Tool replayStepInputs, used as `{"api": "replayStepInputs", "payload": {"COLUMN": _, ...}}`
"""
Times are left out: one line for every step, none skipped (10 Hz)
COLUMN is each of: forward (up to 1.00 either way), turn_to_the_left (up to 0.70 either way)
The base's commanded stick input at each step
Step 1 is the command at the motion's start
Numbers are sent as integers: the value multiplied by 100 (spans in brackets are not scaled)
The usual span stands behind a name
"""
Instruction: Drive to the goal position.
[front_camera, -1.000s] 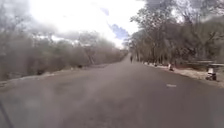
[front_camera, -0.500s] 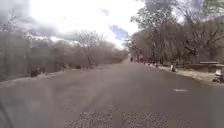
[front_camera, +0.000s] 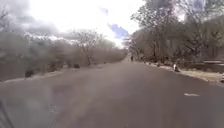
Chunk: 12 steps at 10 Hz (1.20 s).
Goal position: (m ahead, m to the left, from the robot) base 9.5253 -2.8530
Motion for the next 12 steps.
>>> {"api": "replayStepInputs", "payload": {"forward": 70, "turn_to_the_left": 0}}
{"api": "replayStepInputs", "payload": {"forward": 70, "turn_to_the_left": 0}}
{"api": "replayStepInputs", "payload": {"forward": 70, "turn_to_the_left": 0}}
{"api": "replayStepInputs", "payload": {"forward": 70, "turn_to_the_left": 0}}
{"api": "replayStepInputs", "payload": {"forward": 70, "turn_to_the_left": 0}}
{"api": "replayStepInputs", "payload": {"forward": 70, "turn_to_the_left": 0}}
{"api": "replayStepInputs", "payload": {"forward": 70, "turn_to_the_left": 0}}
{"api": "replayStepInputs", "payload": {"forward": 70, "turn_to_the_left": 0}}
{"api": "replayStepInputs", "payload": {"forward": 70, "turn_to_the_left": 0}}
{"api": "replayStepInputs", "payload": {"forward": 70, "turn_to_the_left": 0}}
{"api": "replayStepInputs", "payload": {"forward": 70, "turn_to_the_left": 0}}
{"api": "replayStepInputs", "payload": {"forward": 70, "turn_to_the_left": 0}}
